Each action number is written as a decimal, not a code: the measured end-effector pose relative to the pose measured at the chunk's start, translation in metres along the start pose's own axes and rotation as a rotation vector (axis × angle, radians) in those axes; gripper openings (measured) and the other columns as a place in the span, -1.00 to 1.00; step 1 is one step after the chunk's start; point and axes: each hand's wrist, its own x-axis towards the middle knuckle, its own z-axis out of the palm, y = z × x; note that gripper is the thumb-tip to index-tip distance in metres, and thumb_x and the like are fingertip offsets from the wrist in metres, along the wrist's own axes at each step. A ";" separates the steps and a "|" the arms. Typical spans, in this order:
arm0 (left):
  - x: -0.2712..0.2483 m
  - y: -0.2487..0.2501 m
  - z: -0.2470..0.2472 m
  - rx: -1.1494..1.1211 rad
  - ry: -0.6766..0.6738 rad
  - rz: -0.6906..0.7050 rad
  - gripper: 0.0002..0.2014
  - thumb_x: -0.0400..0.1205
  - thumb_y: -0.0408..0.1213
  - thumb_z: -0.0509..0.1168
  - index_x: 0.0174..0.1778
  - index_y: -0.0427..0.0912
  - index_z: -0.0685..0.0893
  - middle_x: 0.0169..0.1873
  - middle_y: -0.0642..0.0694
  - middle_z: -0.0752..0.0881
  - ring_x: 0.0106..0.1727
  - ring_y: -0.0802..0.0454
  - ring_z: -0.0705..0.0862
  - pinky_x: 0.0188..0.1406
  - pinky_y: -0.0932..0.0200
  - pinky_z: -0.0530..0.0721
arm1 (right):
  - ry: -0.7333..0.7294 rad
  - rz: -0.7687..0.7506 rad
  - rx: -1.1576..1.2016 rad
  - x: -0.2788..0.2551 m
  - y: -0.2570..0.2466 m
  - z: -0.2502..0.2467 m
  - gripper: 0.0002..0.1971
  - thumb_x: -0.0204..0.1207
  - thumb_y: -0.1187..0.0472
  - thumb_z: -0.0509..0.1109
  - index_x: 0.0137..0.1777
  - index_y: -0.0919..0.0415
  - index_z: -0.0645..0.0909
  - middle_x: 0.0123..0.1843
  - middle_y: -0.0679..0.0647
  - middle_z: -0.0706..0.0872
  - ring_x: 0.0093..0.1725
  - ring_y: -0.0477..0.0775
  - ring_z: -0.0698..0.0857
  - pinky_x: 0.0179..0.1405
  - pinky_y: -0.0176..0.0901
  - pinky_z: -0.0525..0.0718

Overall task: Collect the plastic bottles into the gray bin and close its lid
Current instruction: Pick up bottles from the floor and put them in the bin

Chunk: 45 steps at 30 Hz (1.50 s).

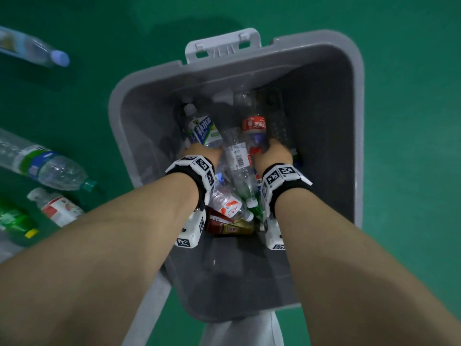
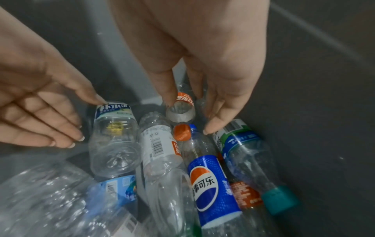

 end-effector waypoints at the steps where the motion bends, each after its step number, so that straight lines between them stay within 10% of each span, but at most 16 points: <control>1: -0.007 -0.001 0.000 0.006 0.009 0.015 -0.64 0.51 -0.02 0.32 0.12 -0.16 0.64 0.05 -0.19 0.73 0.04 -0.20 0.71 0.19 -0.06 0.69 | -0.001 -0.007 0.018 -0.009 0.004 -0.004 -0.67 0.59 0.15 0.27 0.33 0.18 0.52 0.30 0.25 0.62 0.24 0.28 0.63 0.02 -0.08 0.53; 22: -0.155 -0.071 0.007 -0.569 -0.019 0.057 -0.83 0.53 -0.18 0.34 -0.17 -0.25 0.68 -0.09 -0.26 0.76 -0.09 -0.18 0.74 0.10 -0.06 0.73 | -0.124 -0.260 0.030 -0.180 0.028 -0.036 -0.64 0.60 0.16 0.24 0.39 0.12 0.54 0.26 0.15 0.69 0.20 0.15 0.67 0.04 -0.18 0.57; 26: -0.144 -0.101 -0.024 -0.624 0.020 0.040 -0.73 0.57 -0.16 0.32 0.07 -0.26 0.70 -0.07 -0.21 0.73 -0.15 -0.12 0.67 -0.12 0.09 0.63 | -0.105 -0.327 0.041 -0.201 0.003 -0.008 -0.69 0.59 0.17 0.25 0.30 0.14 0.60 0.25 0.12 0.70 0.21 0.13 0.66 0.17 -0.14 0.59; 32: -0.111 -0.168 -0.095 -0.589 0.074 -0.028 -0.74 0.57 -0.15 0.27 -0.40 -0.19 0.56 -0.21 -0.20 0.68 -0.21 -0.12 0.62 -0.07 0.00 0.67 | -0.137 -0.405 0.014 -0.231 -0.056 0.069 -0.73 0.57 0.15 0.25 0.20 0.13 0.66 0.12 0.08 0.76 0.10 0.11 0.73 0.21 0.06 0.69; 45: -0.002 -0.319 -0.219 -0.622 0.076 -0.212 -0.73 0.57 -0.20 0.25 -0.42 -0.22 0.48 -0.27 -0.24 0.60 -0.25 -0.13 0.56 -0.18 0.07 0.53 | -0.208 -0.416 -0.156 -0.252 -0.197 0.225 -0.75 0.56 0.16 0.23 0.15 0.14 0.66 0.10 0.15 0.77 0.07 0.18 0.75 0.17 0.12 0.70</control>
